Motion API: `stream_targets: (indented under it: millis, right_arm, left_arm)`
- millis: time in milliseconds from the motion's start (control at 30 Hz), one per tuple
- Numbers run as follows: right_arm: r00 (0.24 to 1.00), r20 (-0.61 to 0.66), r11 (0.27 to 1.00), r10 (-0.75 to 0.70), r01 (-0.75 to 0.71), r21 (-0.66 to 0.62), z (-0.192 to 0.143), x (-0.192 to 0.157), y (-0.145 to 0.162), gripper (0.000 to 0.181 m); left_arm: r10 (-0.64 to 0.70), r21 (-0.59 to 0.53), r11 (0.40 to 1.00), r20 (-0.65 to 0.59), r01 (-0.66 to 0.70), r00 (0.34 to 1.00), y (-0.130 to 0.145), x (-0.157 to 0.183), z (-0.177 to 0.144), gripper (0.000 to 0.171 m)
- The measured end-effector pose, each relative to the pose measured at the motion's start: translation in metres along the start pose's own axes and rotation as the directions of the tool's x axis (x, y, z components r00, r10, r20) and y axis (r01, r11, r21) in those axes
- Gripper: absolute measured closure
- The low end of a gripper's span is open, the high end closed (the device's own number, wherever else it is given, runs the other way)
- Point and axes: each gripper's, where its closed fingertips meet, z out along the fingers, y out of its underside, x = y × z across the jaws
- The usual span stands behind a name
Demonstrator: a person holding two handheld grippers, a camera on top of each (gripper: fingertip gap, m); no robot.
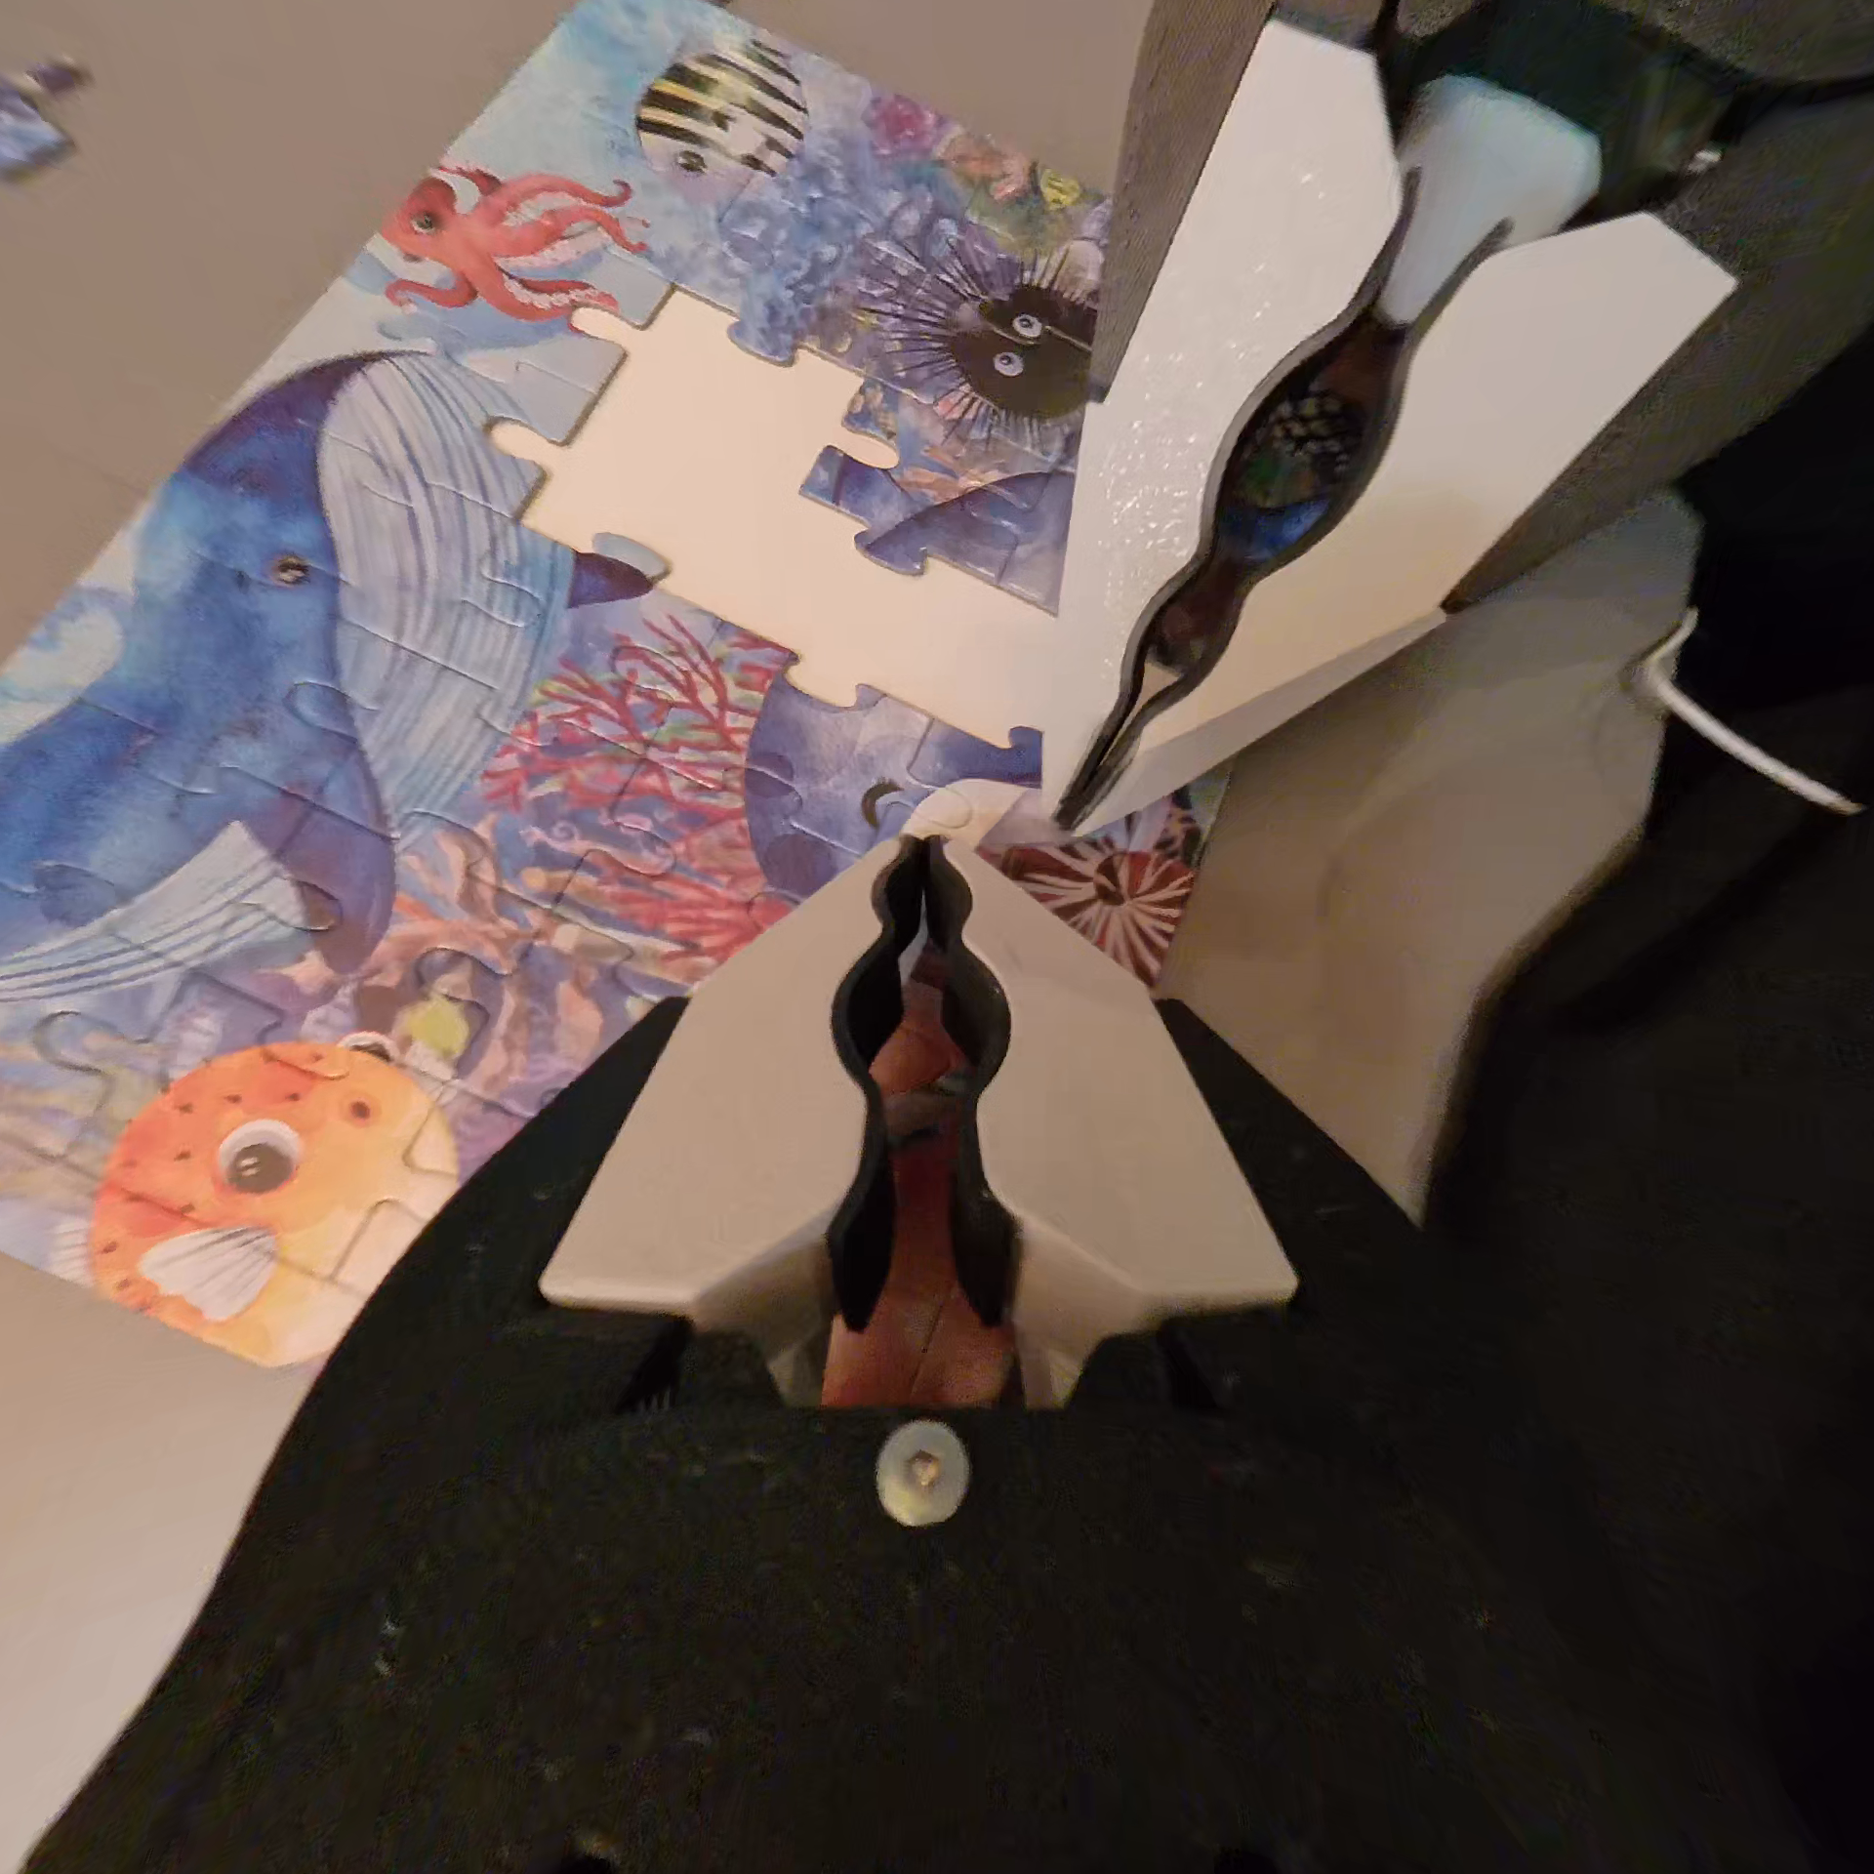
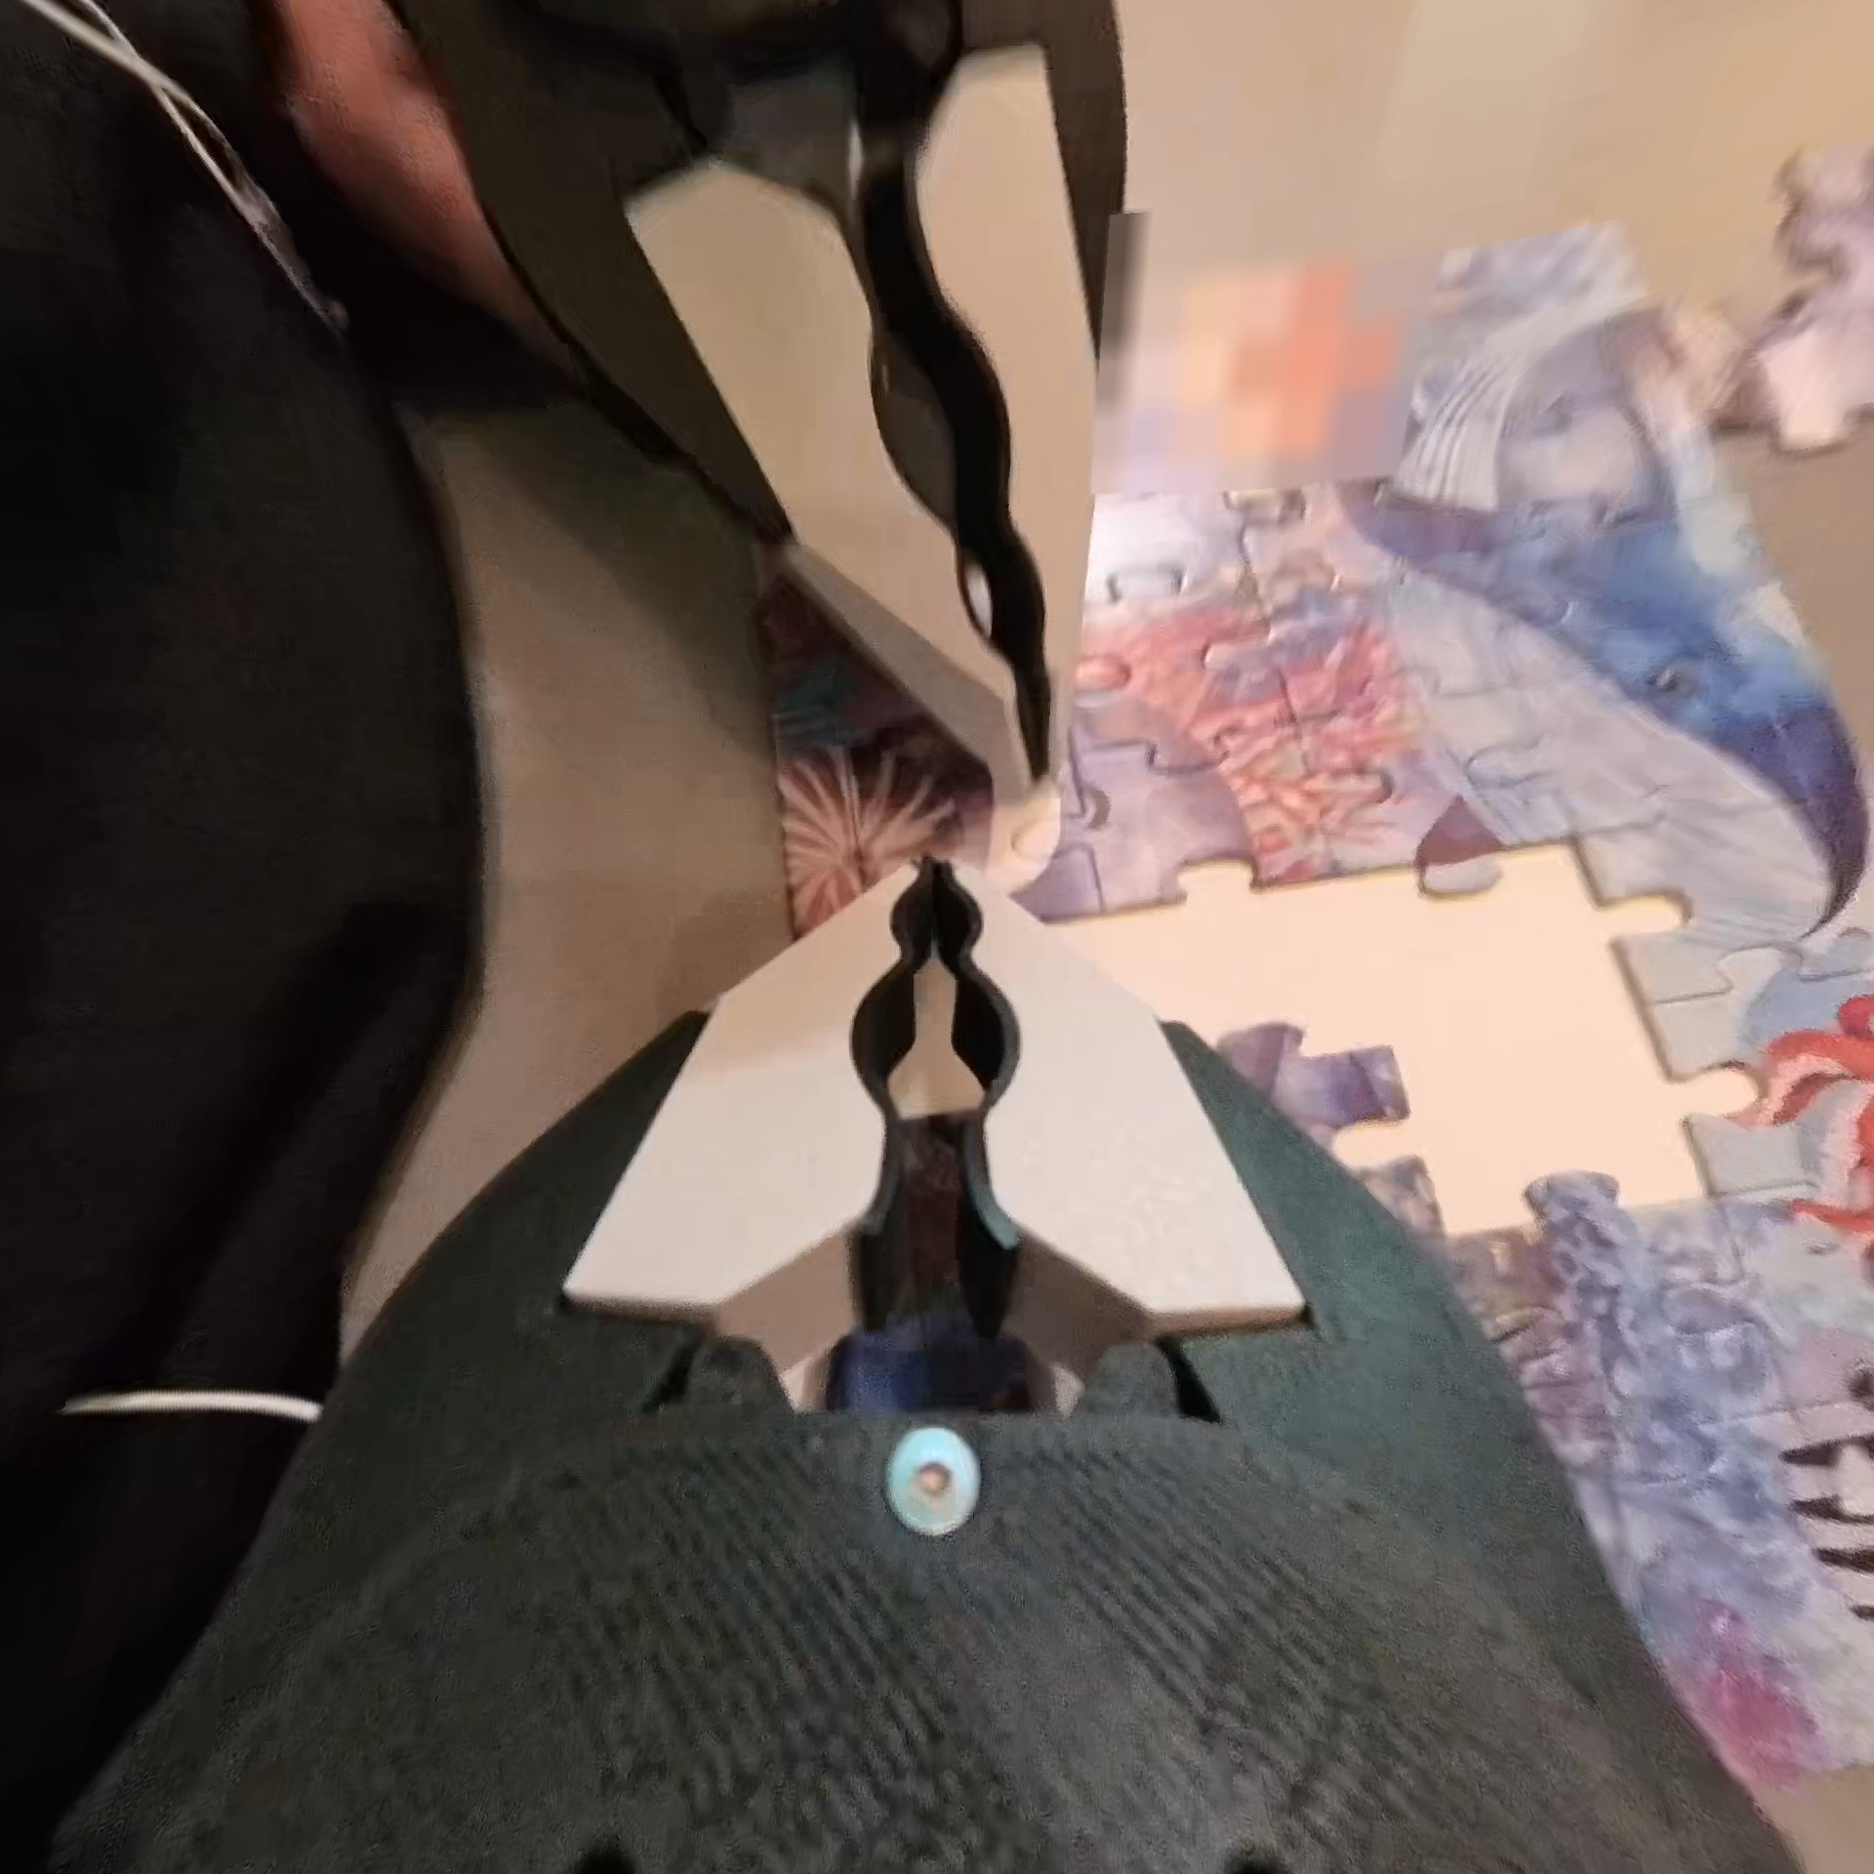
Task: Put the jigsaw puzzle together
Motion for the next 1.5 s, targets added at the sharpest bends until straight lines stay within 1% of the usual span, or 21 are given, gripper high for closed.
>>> stream_targets:
  millis: [67,133,200,267,300,333,400,467,533,567,633,667,733,800,867,967,1067,1133,1267,1433,1500]
  right_arm:
    - [1.000,0.004,1.000,0.019,-0.019,-0.024,0.000,0.003,0.006,0.181]
    - [0.999,-0.034,1.000,0.017,-0.016,0.020,-0.010,0.011,0.003,0.181]
    - [0.995,-0.074,0.990,0.065,-0.055,0.127,-0.030,0.027,-0.005,0.181]
    - [0.979,-0.163,0.979,0.124,-0.093,0.182,-0.054,0.054,-0.002,0.181]
    - [0.966,-0.222,0.980,0.131,-0.091,0.179,-0.065,0.068,0.002,0.181]
    - [0.950,-0.287,0.983,0.119,-0.073,0.166,-0.077,0.081,0.004,0.181]
    - [0.923,-0.379,0.988,0.070,-0.012,0.153,-0.097,0.102,-0.005,0.181]
    - [0.914,-0.404,0.978,0.027,0.060,0.202,-0.110,0.121,-0.030,0.181]
    - [0.916,-0.400,0.961,0.029,0.084,0.262,-0.115,0.149,-0.051,0.181]
    - [0.924,-0.379,0.958,0.053,0.060,0.279,-0.112,0.164,-0.056,0.181]
    - [0.940,-0.324,0.958,0.103,-0.007,0.286,-0.100,0.187,-0.055,0.181]
    - [0.941,-0.319,0.958,0.116,-0.021,0.286,-0.094,0.195,-0.050,0.181]
    - [0.919,-0.370,0.958,0.134,-0.025,0.284,-0.088,0.209,-0.032,0.181]
    - [0.891,-0.436,0.968,0.127,-0.016,0.249,-0.089,0.216,-0.010,0.181]
    - [0.863,-0.487,0.968,0.133,-0.007,0.251,-0.097,0.224,0.004,0.181]
    - [0.851,-0.473,0.945,0.227,-0.075,0.318,-0.106,0.236,0.013,0.181]
    - [0.847,-0.444,0.926,0.293,-0.134,0.354,-0.106,0.243,0.020,0.178]
    - [0.838,-0.453,0.924,0.303,-0.142,0.355,-0.106,0.246,0.022,0.179]
    - [0.834,-0.462,0.922,0.302,-0.132,0.364,-0.109,0.245,0.019,0.179]
    - [0.829,-0.441,0.904,0.344,-0.166,0.394,-0.111,0.245,0.018,0.181]
    - [0.833,-0.397,0.877,0.385,-0.197,0.438,-0.112,0.244,0.015,0.181]
  left_arm:
    - [0.021,0.045,0.999,0.015,-0.022,1.000,-0.007,-0.002,-0.007,0.171]
    - [0.028,0.118,0.992,0.067,-0.036,0.997,-0.017,-0.017,-0.023,0.171]
    - [0.042,0.162,0.984,0.216,-0.078,0.975,-0.022,-0.053,-0.052,0.171]
    - [0.029,0.165,0.982,0.351,-0.092,0.936,-0.027,-0.093,-0.085,0.171]
    - [0.020,0.173,0.981,0.363,-0.089,0.932,-0.033,-0.105,-0.098,0.171]
    - [0.016,0.191,0.978,0.343,-0.087,0.939,-0.042,-0.112,-0.107,0.171]
    - [0.020,0.240,0.967,0.265,-0.085,0.964,-0.064,-0.118,-0.113,0.171]
    - [0.009,0.286,0.956,0.173,-0.059,0.985,-0.084,-0.125,-0.106,0.171]
    - [-0.013,0.273,0.962,0.083,-0.010,0.996,-0.094,-0.134,-0.085,0.168]
    - [-0.025,0.251,0.968,0.065,0.008,0.998,-0.094,-0.141,-0.073,0.167]
    - [-0.052,0.238,0.971,0.080,0.032,0.995,-0.092,-0.158,-0.054,0.167]
    - [-0.066,0.244,0.969,0.103,0.039,0.992,-0.087,-0.166,-0.047,0.167]
    - [-0.078,0.236,0.971,0.166,0.038,0.983,-0.068,-0.180,-0.039,0.167]
    - [-0.059,0.186,0.982,0.211,0.019,0.976,-0.044,-0.189,-0.035,0.167]
    - [-0.073,0.157,0.987,0.241,0.035,0.968,-0.031,-0.200,-0.037,0.168]
    - [-0.123,0.211,0.974,0.210,0.078,0.970,-0.036,-0.205,-0.043,0.165]
    - [-0.136,0.208,0.974,0.226,0.089,0.965,-0.030,-0.213,-0.047,0.166]
    - [-0.137,0.203,0.975,0.241,0.088,0.961,-0.026,-0.218,-0.048,0.166]
    - [-0.152,0.216,0.971,0.228,0.102,0.962,-0.027,-0.218,-0.048,0.164]
    - [-0.148,0.224,0.970,0.242,0.093,0.959,-0.027,-0.219,-0.049,0.163]
    - [-0.147,0.218,0.971,0.242,0.094,0.959,-0.027,-0.219,-0.049,0.161]
